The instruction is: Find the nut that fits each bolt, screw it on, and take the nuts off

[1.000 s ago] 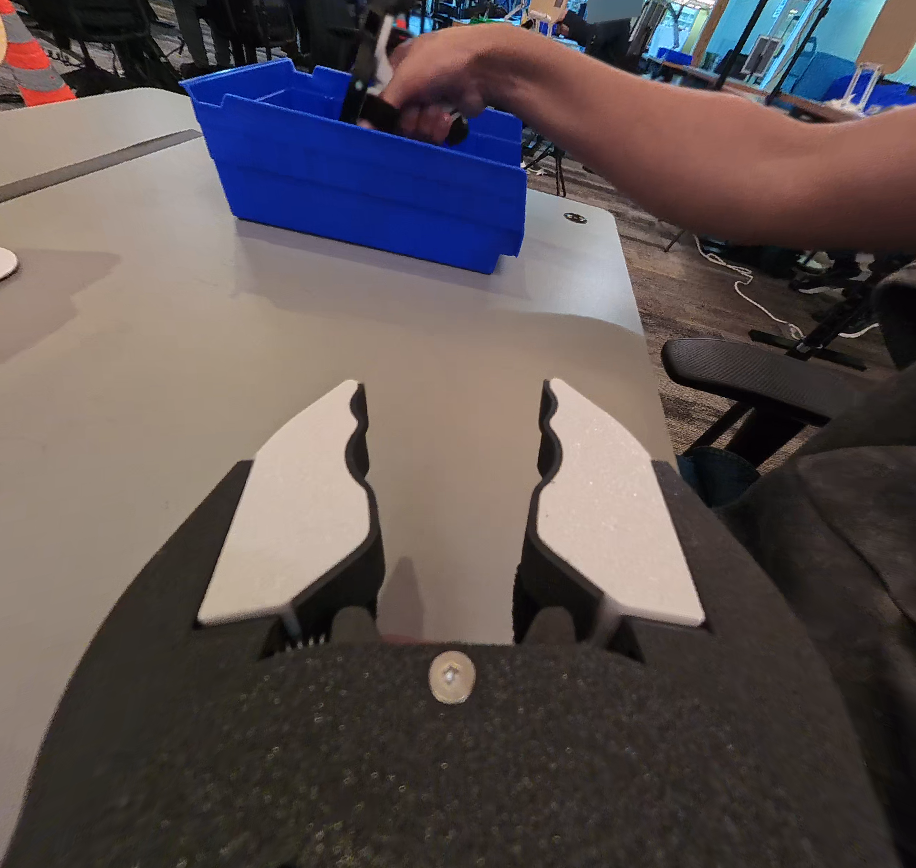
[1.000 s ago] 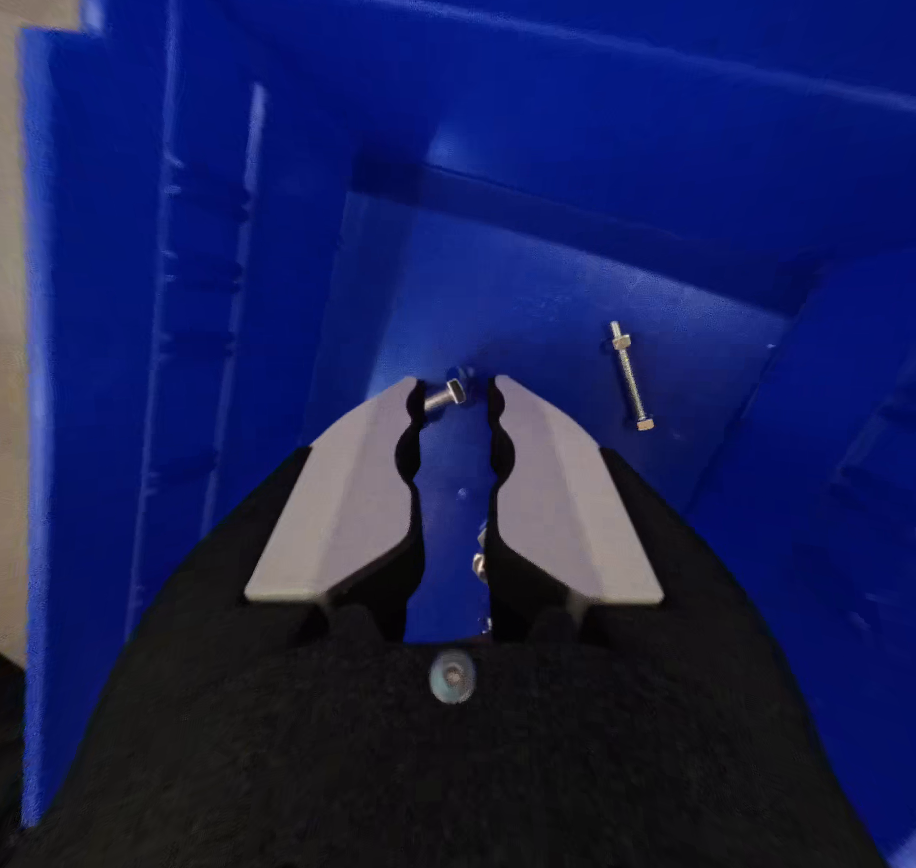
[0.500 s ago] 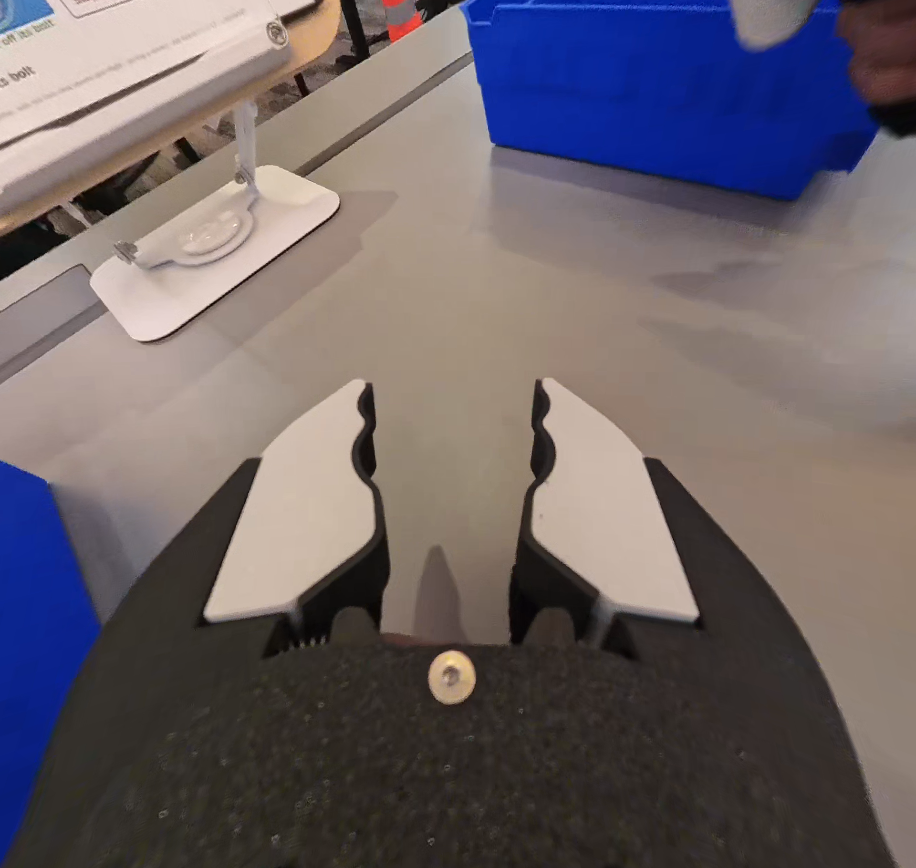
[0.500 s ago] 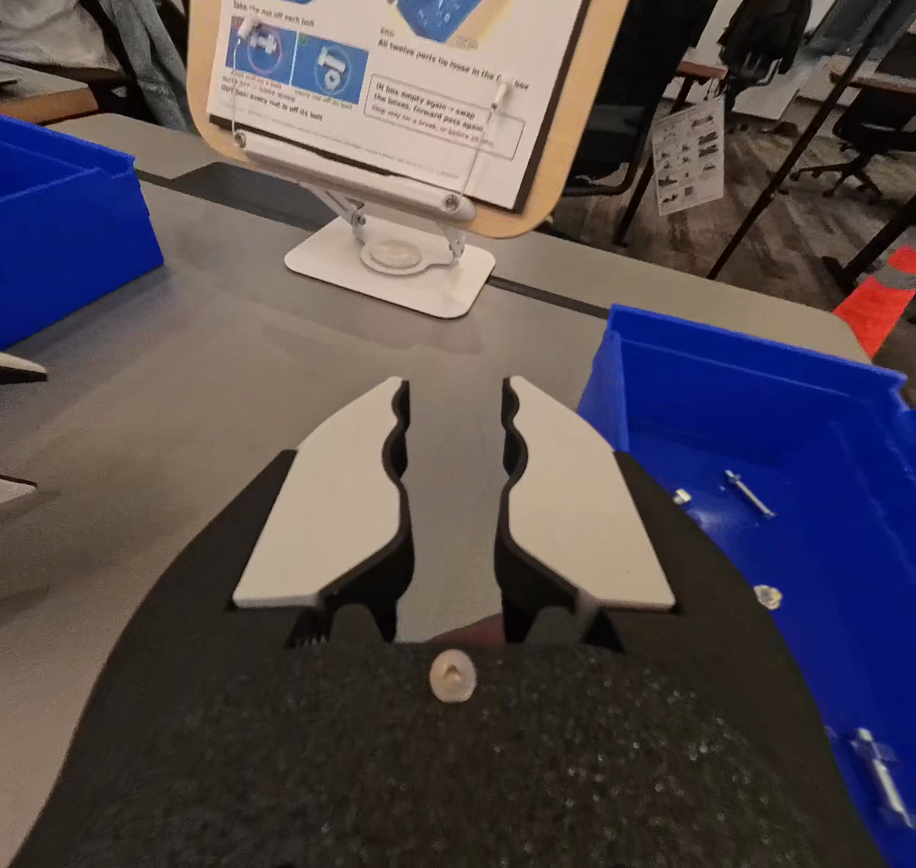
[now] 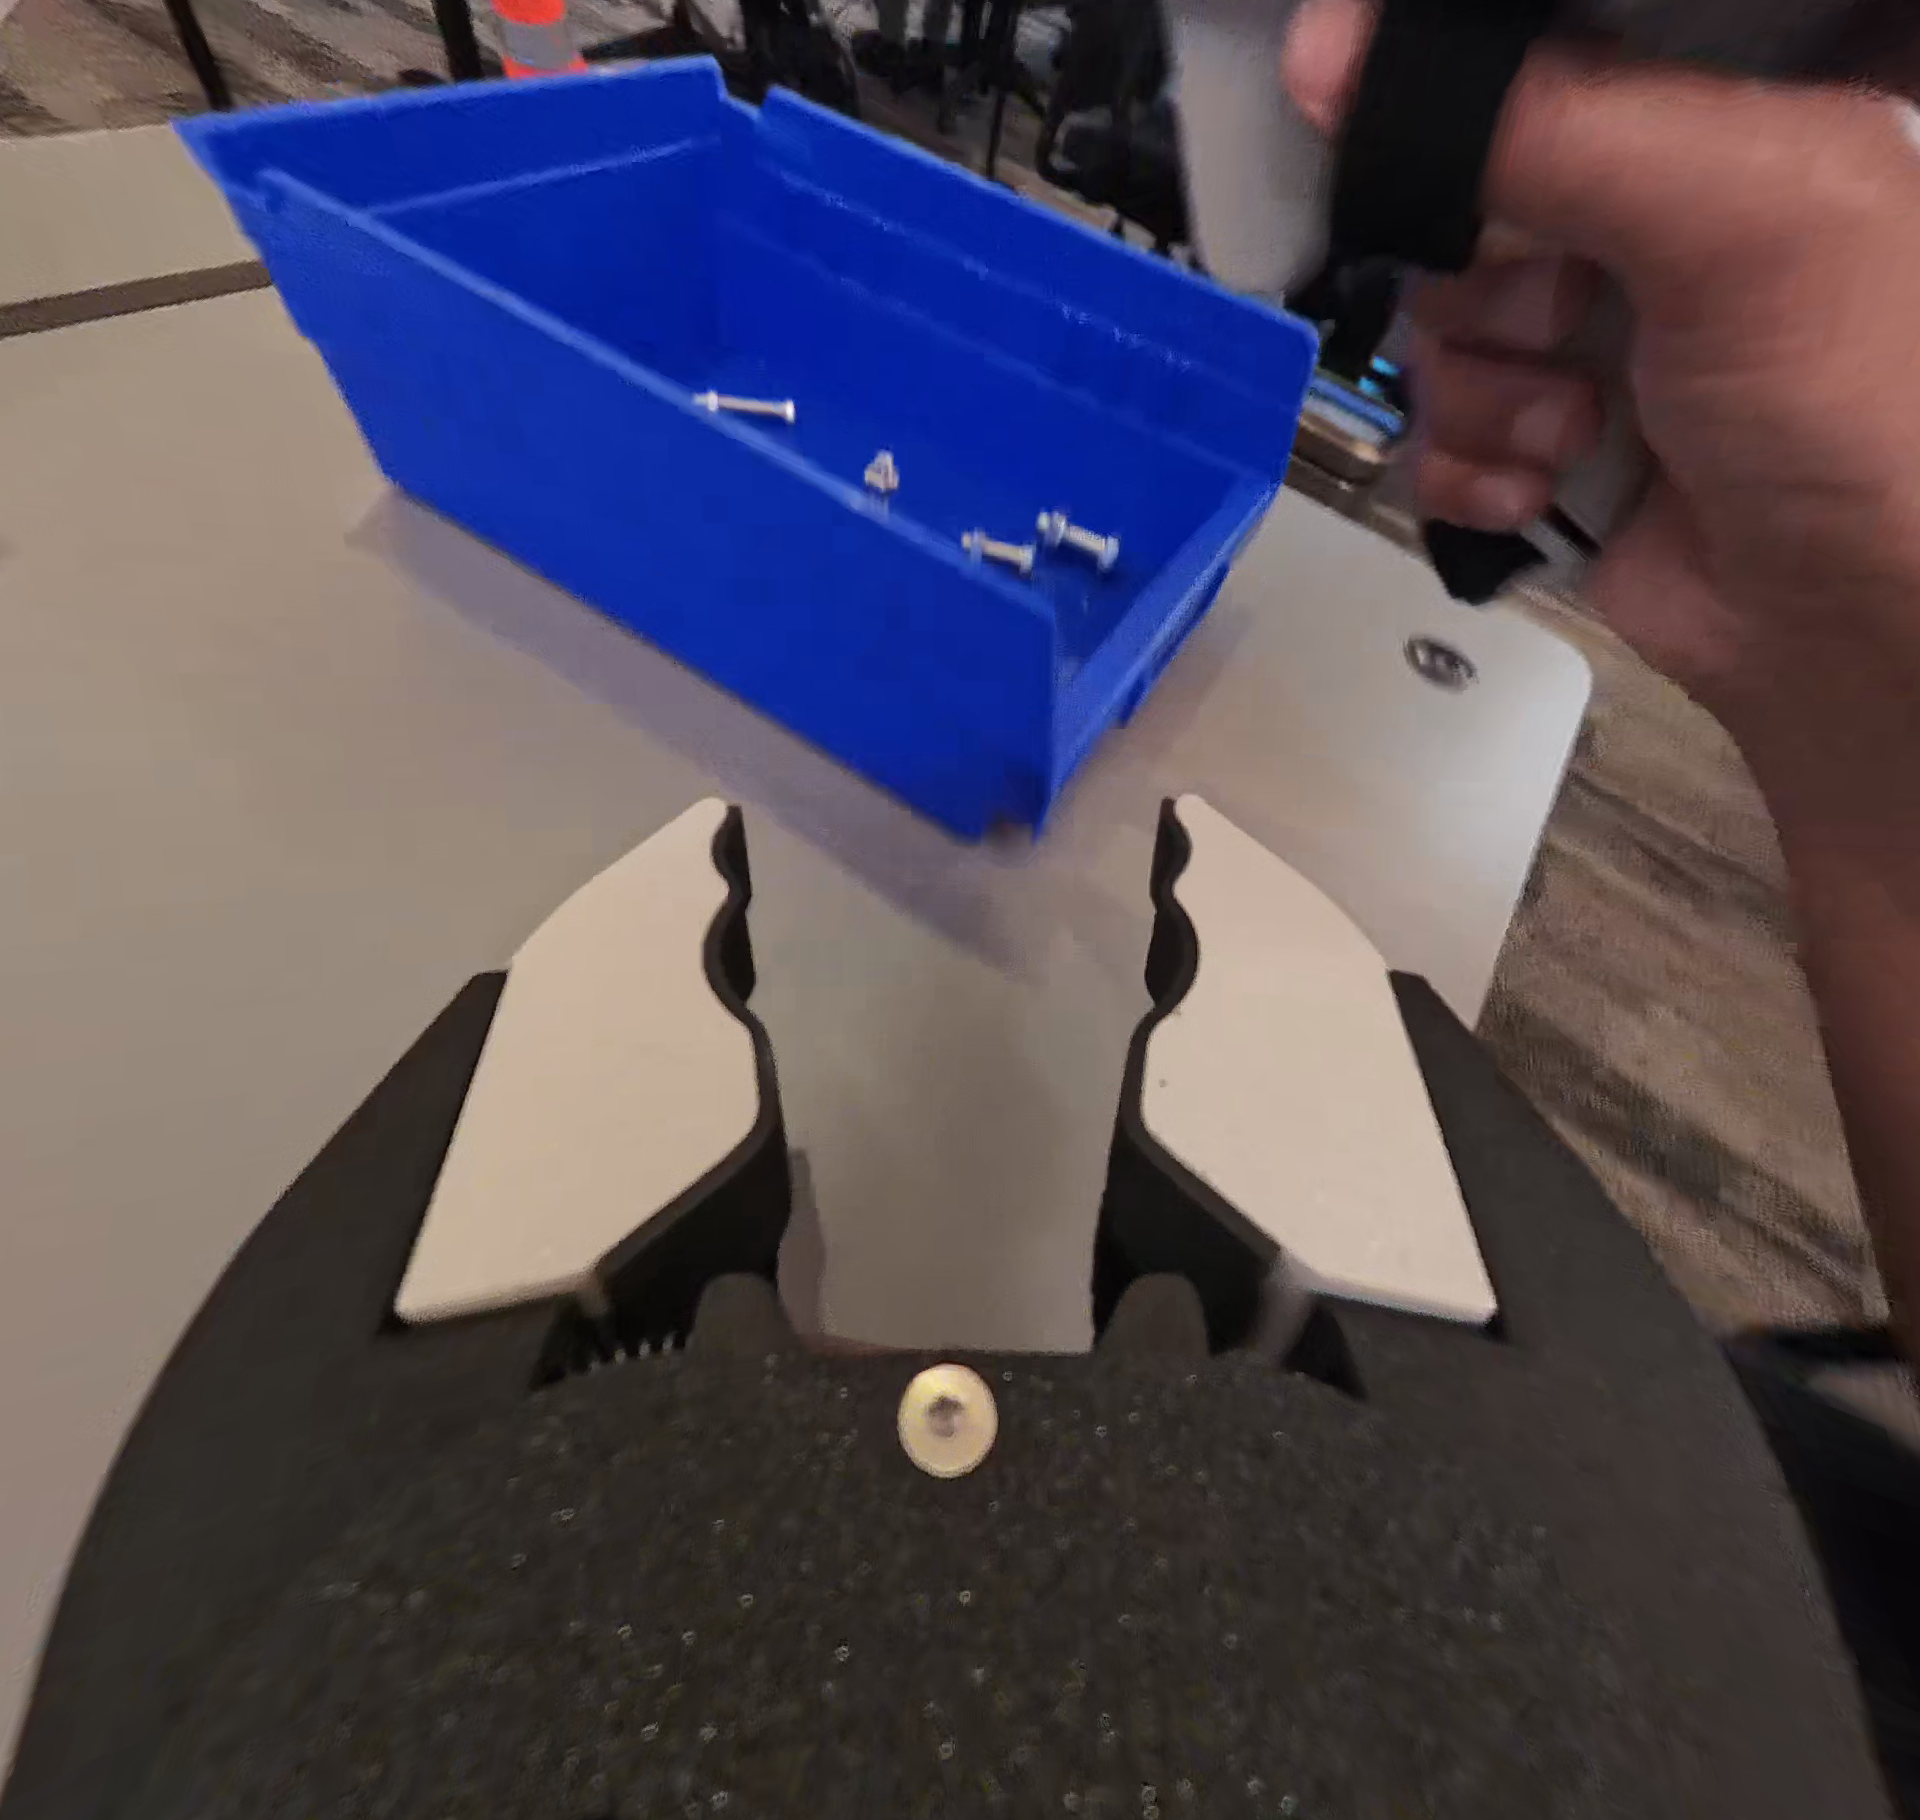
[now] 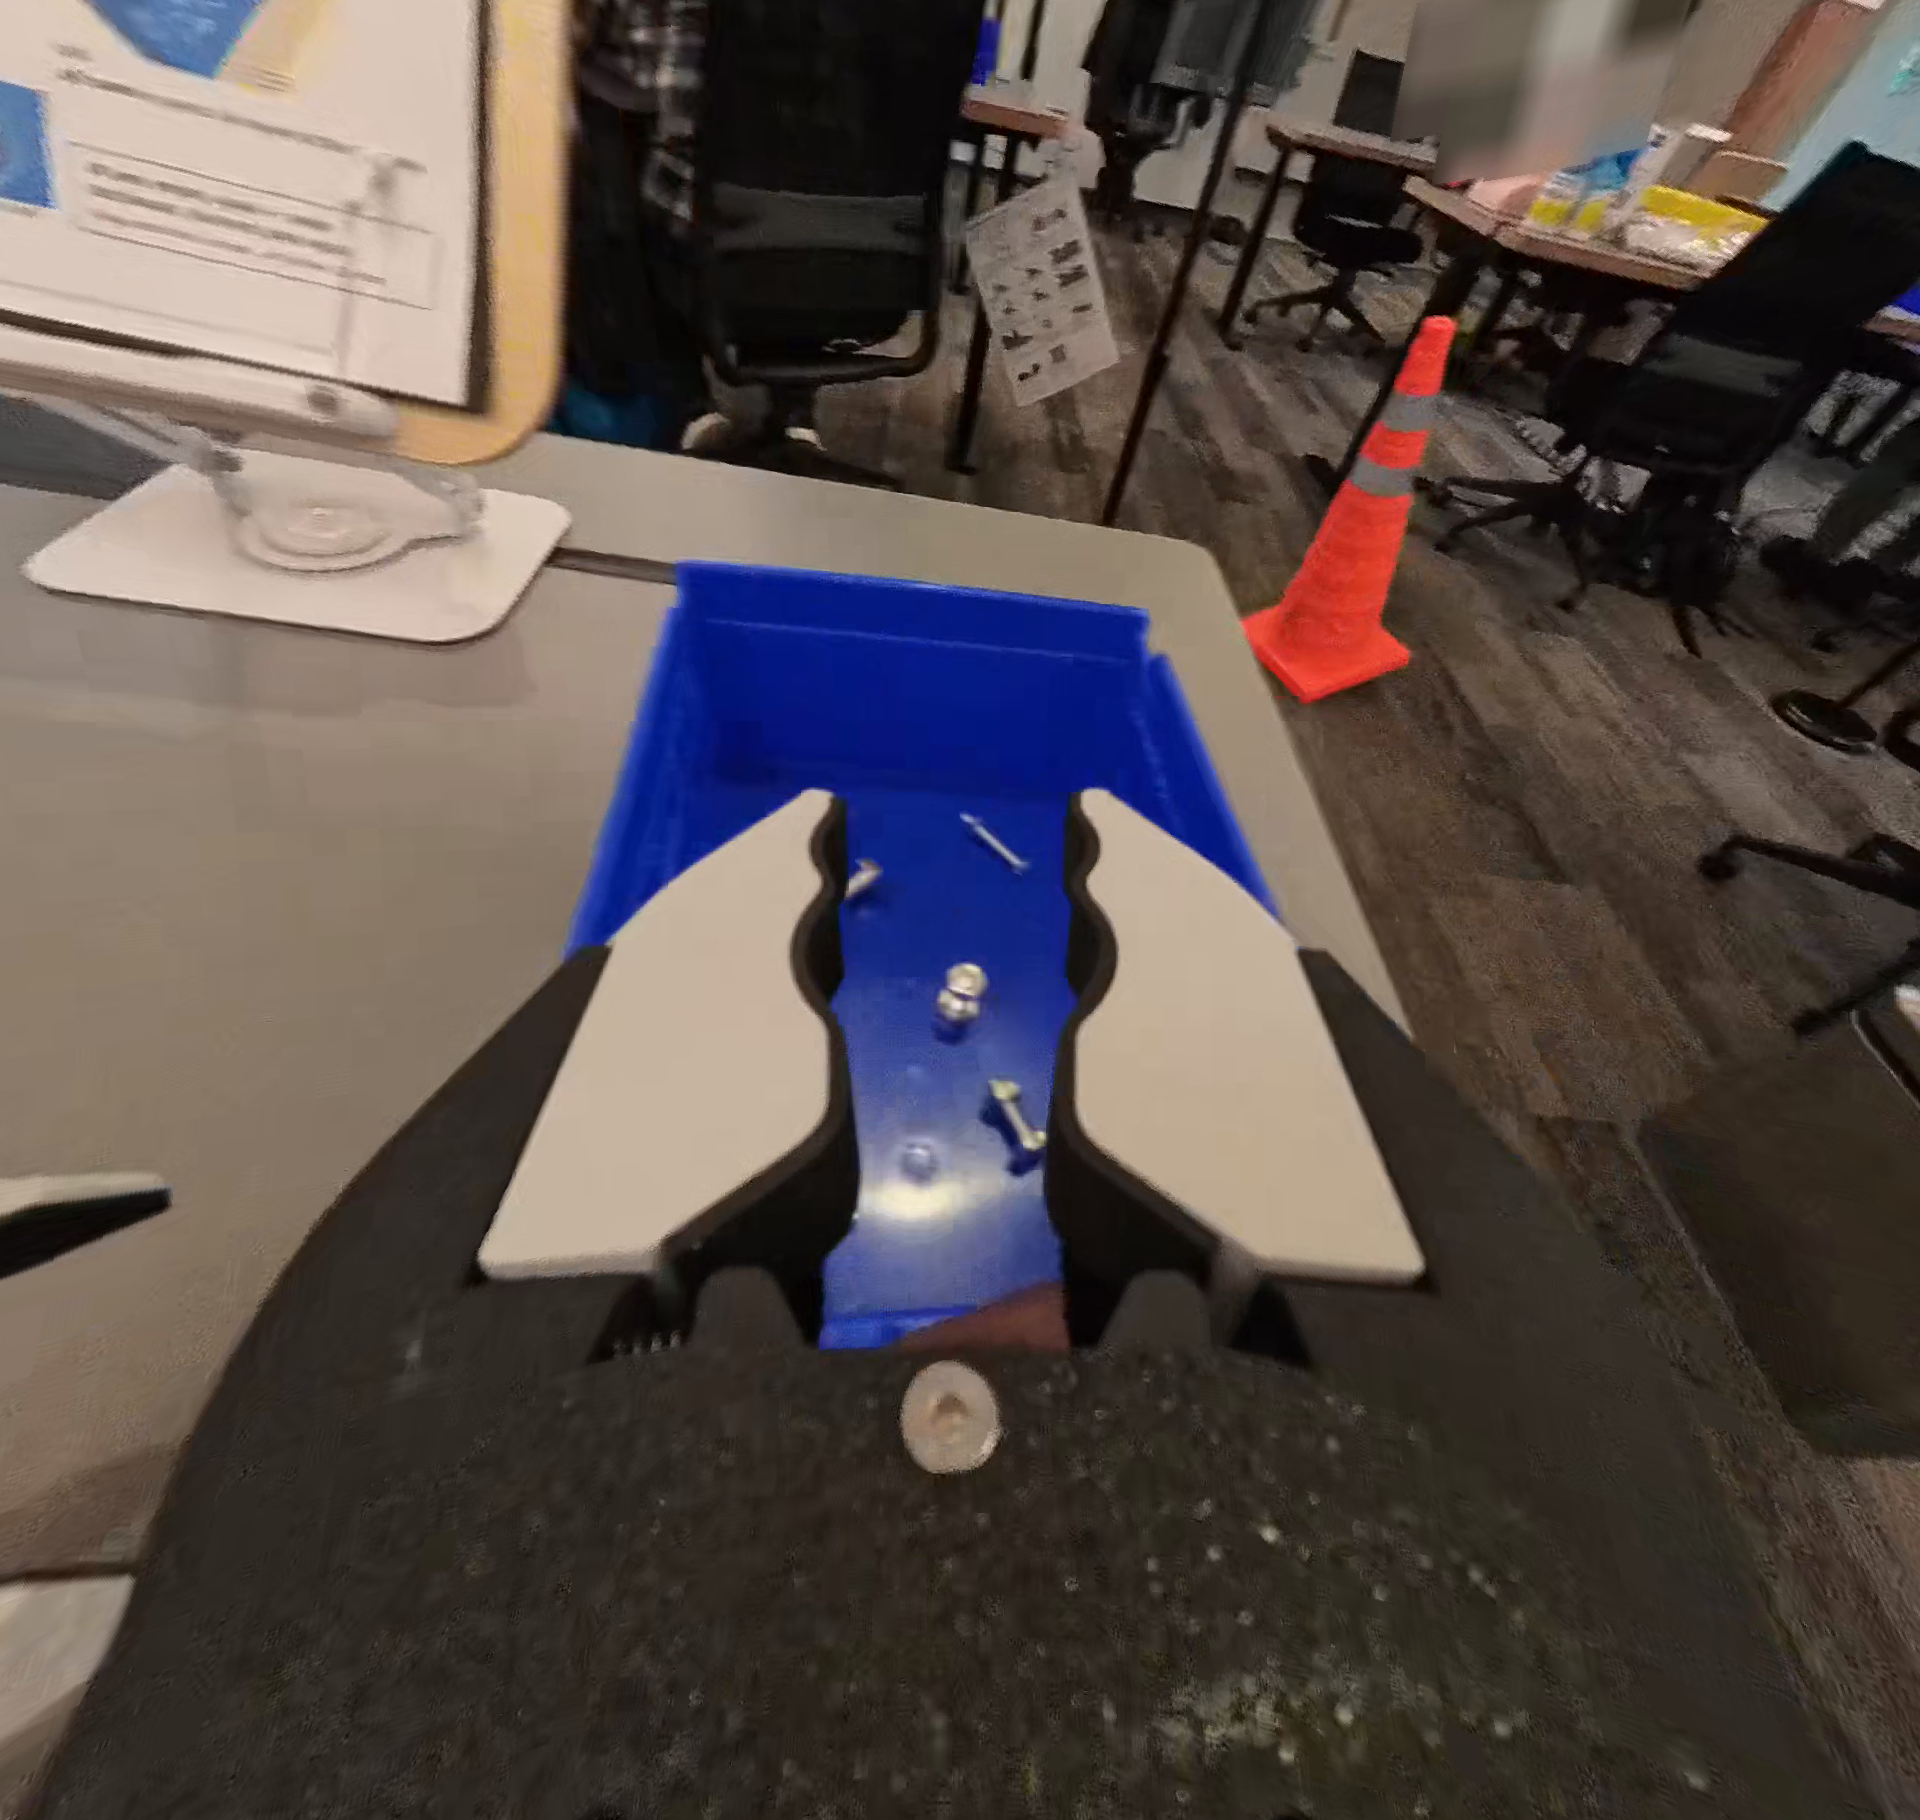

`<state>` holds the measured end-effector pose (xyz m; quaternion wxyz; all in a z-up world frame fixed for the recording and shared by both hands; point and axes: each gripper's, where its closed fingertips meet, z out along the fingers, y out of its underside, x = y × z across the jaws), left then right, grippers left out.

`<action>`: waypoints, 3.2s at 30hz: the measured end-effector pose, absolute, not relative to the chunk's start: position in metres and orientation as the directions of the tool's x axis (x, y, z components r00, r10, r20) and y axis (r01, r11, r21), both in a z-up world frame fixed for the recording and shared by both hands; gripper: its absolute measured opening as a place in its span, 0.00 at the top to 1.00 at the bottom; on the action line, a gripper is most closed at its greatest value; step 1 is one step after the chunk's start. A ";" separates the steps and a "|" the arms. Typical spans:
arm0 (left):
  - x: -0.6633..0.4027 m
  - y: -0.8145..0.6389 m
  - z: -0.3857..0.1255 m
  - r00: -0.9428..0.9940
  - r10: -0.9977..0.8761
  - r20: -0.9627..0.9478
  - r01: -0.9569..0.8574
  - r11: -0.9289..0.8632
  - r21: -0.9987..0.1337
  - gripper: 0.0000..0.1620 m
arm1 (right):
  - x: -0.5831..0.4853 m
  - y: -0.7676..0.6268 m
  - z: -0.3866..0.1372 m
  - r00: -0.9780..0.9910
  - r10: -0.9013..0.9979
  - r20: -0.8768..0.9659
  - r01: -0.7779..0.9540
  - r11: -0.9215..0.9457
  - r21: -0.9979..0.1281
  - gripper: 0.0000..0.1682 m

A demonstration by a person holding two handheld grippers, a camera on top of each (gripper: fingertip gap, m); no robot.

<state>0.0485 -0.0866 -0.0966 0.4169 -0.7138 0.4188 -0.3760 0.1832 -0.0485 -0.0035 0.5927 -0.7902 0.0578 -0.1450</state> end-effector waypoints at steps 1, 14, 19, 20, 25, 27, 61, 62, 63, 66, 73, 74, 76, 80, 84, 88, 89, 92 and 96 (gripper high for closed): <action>0.066 -0.083 -0.096 0.395 -0.895 0.207 -0.269 -0.327 -0.906 0.52 | 0.209 -0.061 -0.006 0.943 -0.299 0.146 0.054 -0.296 -0.954 0.76; 0.114 -0.031 -0.132 0.663 -0.743 0.089 -0.325 -0.393 -0.860 0.83 | 0.281 -0.089 -0.139 0.939 -0.336 -0.066 -0.214 -0.426 -0.879 0.72; 0.092 -0.006 -0.131 0.720 -0.694 0.027 -0.339 -0.385 -0.858 0.93 | 0.260 -0.082 -0.117 0.916 -0.395 -0.073 -0.189 -0.263 -0.946 0.87; 0.086 -0.001 -0.130 0.731 -0.681 0.039 -0.324 -0.396 -0.859 0.95 | 0.253 -0.081 -0.113 0.911 -0.408 -0.054 -0.169 -0.249 -0.954 0.88; 0.038 0.010 -0.118 0.749 -0.663 0.018 -0.319 -0.384 -0.867 0.98 | 0.208 -0.080 -0.107 0.870 -0.474 -0.133 -0.249 -0.190 -0.950 0.99; 0.007 0.011 -0.108 0.764 -0.645 -0.012 -0.316 -0.359 -0.878 0.98 | 0.178 -0.077 -0.099 0.878 -0.458 -0.140 -0.236 -0.160 -0.959 0.99; -0.515 0.043 -0.060 0.964 -0.111 0.243 0.171 -0.443 -0.880 0.64 | -0.099 -0.073 -0.058 0.992 0.124 -0.001 -0.016 0.120 -0.993 0.94; -0.540 0.058 -0.071 0.973 -0.076 0.216 0.153 -0.484 -0.861 0.64 | -0.107 -0.078 -0.052 0.989 0.148 0.015 -0.009 0.156 -0.988 0.95; -0.555 0.073 -0.079 0.977 -0.077 0.200 0.136 -0.502 -0.854 0.64 | -0.117 -0.082 -0.050 0.984 0.176 0.042 0.009 0.183 -0.983 0.96; -0.549 0.109 -0.089 0.949 -0.217 0.229 0.088 -0.515 -0.853 0.64 | -0.144 -0.085 -0.055 0.962 0.246 0.116 0.067 0.200 -0.978 0.98; -0.534 0.156 -0.126 0.966 -0.223 0.131 -0.028 -0.594 -0.804 0.79 | -0.209 -0.093 -0.077 0.882 0.466 0.071 0.033 0.089 -0.995 0.97; -0.531 0.157 -0.127 0.962 -0.237 0.136 -0.032 -0.591 -0.806 0.93 | -0.220 -0.096 -0.082 0.866 0.493 0.080 0.051 0.072 -0.996 0.97; -0.530 0.152 -0.128 0.963 -0.229 0.140 -0.023 -0.590 -0.807 0.97 | -0.239 -0.100 -0.093 0.845 0.528 0.086 0.081 0.033 -0.996 0.97; -0.533 0.105 -0.128 0.976 -0.194 0.101 -0.033 -0.586 -0.809 0.97 | -0.291 -0.110 -0.115 0.733 0.680 0.008 0.109 -0.106 -0.988 0.91; -0.549 0.045 -0.128 0.988 -0.103 0.112 0.031 -0.584 -0.811 0.97 | -0.335 -0.090 -0.132 0.720 0.693 -0.038 0.181 -0.240 -0.954 0.77; -0.555 -0.006 -0.128 0.995 -0.066 0.079 0.028 -0.565 -0.825 0.97 | -0.356 -0.059 -0.129 0.800 0.583 -0.145 0.077 -0.339 -0.938 0.73; -0.555 -0.017 -0.128 0.995 -0.061 0.075 0.028 -0.560 -0.828 0.97 | -0.361 -0.054 -0.130 0.808 0.568 -0.157 0.067 -0.353 -0.933 0.72; -0.555 -0.044 -0.128 0.996 -0.062 0.064 0.018 -0.557 -0.830 0.97 | -0.369 -0.046 -0.138 0.838 0.526 -0.144 0.071 -0.368 -0.927 0.74; -0.548 -0.058 -0.127 0.997 -0.072 0.009 -0.033 -0.554 -0.832 0.97 | -0.371 -0.047 -0.132 0.864 0.477 -0.164 0.013 -0.346 -0.938 0.81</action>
